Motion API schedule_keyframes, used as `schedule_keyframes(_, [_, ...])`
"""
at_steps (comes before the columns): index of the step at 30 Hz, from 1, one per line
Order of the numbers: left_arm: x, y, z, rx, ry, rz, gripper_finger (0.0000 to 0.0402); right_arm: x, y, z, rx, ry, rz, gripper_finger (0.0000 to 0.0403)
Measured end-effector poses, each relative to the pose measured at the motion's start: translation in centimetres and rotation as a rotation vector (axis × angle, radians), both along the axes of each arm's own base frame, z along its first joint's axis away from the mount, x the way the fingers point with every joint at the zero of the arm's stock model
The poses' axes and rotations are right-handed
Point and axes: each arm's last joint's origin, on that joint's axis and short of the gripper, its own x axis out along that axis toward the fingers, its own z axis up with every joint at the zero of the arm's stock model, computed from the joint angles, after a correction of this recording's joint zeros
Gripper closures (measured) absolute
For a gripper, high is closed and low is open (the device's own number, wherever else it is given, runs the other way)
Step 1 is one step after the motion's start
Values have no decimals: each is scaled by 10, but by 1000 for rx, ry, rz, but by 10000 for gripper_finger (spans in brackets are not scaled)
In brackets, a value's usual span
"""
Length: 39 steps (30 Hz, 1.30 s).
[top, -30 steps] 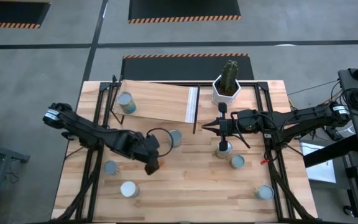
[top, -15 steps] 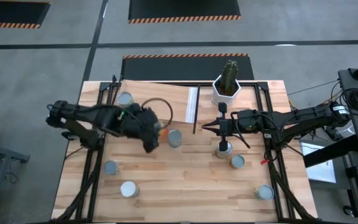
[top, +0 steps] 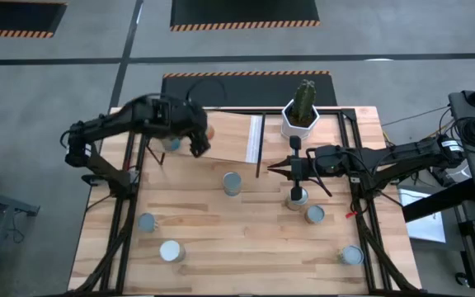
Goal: Pick and place cans onto a shelf
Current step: Put the canned pineapple on the shelf
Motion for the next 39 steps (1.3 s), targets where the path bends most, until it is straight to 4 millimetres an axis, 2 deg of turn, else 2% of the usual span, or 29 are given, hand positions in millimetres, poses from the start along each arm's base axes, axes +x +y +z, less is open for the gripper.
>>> schedule_keyframes(6, [-15,47,0,23,66,100,93,0,0,0,0,0,0,394])
schedule_keyframes(11, [-29,80,-4,-76,66,127,93,0,0,0,0,0,0,394])
schedule_keyframes(21, [-54,131,-18,-138,127,207,93,0,0,0,0,0,-1,394])
schedule_keyframes(28, [-67,146,-22,-204,119,216,93,0,0,0,0,0,-1,394])
schedule_keyframes(39, [-71,149,-36,-281,145,248,93,0,0,-1,-1,8,-1,394])
